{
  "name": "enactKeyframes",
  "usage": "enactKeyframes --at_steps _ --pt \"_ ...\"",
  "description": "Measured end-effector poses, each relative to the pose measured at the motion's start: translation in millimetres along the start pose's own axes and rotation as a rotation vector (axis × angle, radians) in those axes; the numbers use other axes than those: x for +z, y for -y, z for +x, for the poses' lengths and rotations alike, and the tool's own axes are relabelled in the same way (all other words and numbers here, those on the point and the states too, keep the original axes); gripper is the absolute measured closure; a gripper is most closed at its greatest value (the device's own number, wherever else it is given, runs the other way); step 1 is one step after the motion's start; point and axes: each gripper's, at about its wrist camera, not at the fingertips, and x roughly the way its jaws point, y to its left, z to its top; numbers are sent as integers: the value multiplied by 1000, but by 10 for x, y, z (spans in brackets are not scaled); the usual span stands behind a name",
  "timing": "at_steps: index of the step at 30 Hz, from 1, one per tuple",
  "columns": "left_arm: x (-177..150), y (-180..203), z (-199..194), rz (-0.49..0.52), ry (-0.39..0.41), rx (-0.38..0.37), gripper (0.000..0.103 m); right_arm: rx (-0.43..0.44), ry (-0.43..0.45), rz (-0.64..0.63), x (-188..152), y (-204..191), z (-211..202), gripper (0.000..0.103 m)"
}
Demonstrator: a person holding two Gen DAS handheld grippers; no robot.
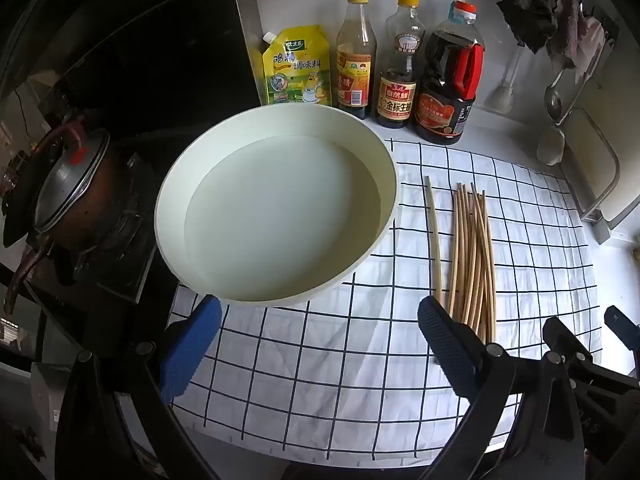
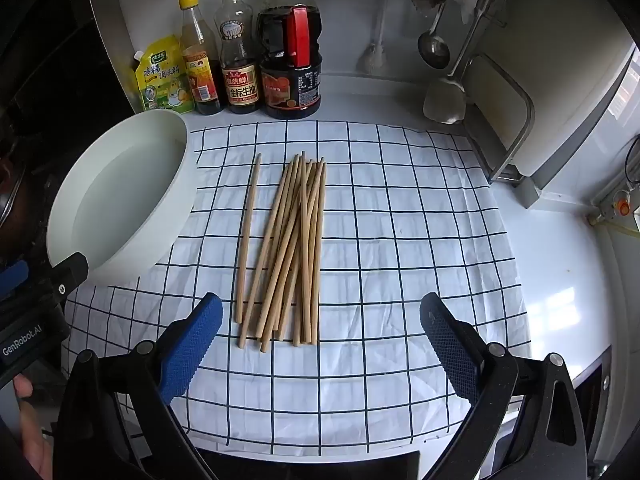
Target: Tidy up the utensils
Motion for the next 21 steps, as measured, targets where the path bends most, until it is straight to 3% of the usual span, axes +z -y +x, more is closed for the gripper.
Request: enactKeyframes --at_steps 21 --pt "-27 -1 -64 4 7 -1 6 -1 8 0 -1 6 -52 8"
